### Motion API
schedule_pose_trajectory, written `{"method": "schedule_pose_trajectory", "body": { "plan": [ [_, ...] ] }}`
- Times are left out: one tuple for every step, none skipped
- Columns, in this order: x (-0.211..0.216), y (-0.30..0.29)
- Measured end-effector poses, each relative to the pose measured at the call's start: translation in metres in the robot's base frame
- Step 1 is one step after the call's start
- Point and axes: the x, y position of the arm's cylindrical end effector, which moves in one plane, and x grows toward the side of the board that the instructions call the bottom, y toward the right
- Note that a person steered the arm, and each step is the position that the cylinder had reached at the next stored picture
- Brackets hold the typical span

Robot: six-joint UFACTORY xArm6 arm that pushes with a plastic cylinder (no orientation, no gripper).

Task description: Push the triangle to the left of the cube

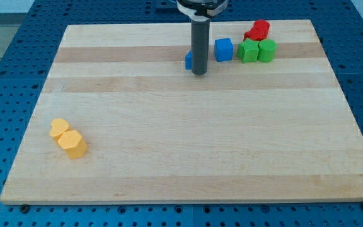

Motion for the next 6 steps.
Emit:
{"method": "schedule_pose_trajectory", "body": {
  "plan": [
    [-0.01, 0.0],
    [-0.008, 0.0],
    [0.043, -0.023],
    [0.044, -0.115],
    [-0.054, -0.14],
    [-0.134, -0.119]
  ]
}}
